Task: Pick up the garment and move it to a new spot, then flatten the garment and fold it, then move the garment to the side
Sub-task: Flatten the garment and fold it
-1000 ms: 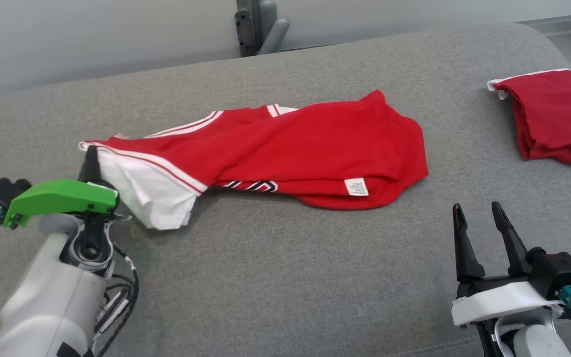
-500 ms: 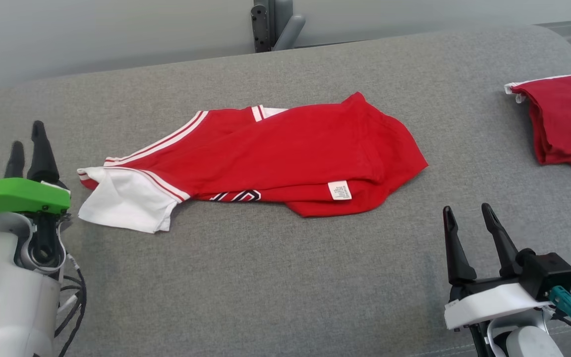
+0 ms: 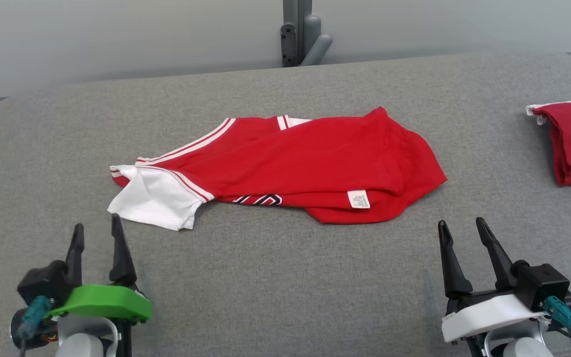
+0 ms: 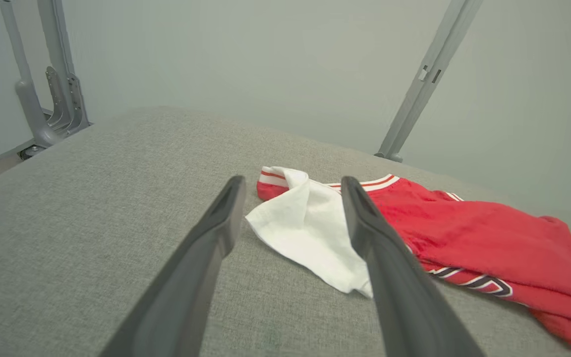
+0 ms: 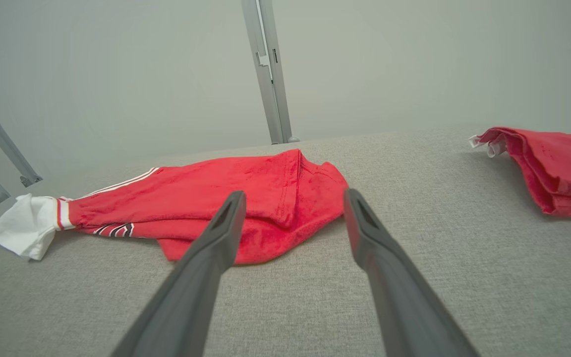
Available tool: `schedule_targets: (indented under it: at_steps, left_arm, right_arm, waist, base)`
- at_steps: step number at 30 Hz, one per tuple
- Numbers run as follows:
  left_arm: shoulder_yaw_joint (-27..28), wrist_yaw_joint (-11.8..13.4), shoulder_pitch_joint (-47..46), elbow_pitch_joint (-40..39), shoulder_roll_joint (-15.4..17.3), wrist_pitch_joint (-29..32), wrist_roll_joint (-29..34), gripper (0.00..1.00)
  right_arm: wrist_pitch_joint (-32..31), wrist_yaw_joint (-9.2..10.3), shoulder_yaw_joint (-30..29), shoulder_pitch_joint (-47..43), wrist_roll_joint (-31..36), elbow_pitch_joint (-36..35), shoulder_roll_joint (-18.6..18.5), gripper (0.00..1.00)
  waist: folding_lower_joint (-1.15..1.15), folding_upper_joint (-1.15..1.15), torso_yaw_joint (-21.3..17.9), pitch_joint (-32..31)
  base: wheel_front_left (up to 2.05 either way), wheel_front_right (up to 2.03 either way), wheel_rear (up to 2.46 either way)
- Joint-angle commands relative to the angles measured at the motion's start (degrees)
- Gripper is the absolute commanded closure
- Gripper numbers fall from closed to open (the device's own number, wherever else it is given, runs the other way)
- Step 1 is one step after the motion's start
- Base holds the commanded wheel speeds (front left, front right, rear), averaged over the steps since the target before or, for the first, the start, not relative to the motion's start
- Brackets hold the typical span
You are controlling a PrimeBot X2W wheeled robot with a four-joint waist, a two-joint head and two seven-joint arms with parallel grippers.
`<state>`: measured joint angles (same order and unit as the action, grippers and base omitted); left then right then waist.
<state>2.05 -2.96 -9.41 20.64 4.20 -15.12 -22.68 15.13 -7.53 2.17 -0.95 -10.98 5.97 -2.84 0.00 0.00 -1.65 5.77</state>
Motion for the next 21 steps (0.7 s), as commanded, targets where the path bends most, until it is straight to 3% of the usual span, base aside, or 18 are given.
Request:
schedule_targets:
  at_steps: [1,5,13,21]
  left_arm:
    - [-0.59,-0.22,0.7,-0.25,-0.13,0.01,2.98,0.0]
    - [-1.61,0.72,-0.12,3.32,2.11,0.01,10.63,0.0]
    - [-3.97,1.13,-9.0,17.13,6.69,0.0,17.48,0.0]
    - [-5.15,0.9,-17.95,30.3,9.47,0.01,19.14,0.0]
  right_arm:
    - [0.01,0.09,0.02,-0.58,-0.1,0.19,-0.1,0.0]
    - [0.01,0.08,0.42,-0.22,0.09,0.31,-0.09,0.0]
    - [0.01,0.08,1.35,-0.37,0.57,0.2,-0.38,0.0]
    - [0.0,0.08,1.27,1.52,0.55,-0.38,-1.28,0.0]
  waist:
    - [0.0,0.0,0.45,-0.59]
    - [0.0,0.0,0.37,-0.92]
    - [0.0,0.0,-1.2,0.3]
    - [0.0,0.0,-2.99,3.35]
  base:
    - [0.0,0.0,0.0]
    - [0.0,0.0,0.0]
    - [0.0,0.0,0.0]
    - [0.0,0.0,0.0]
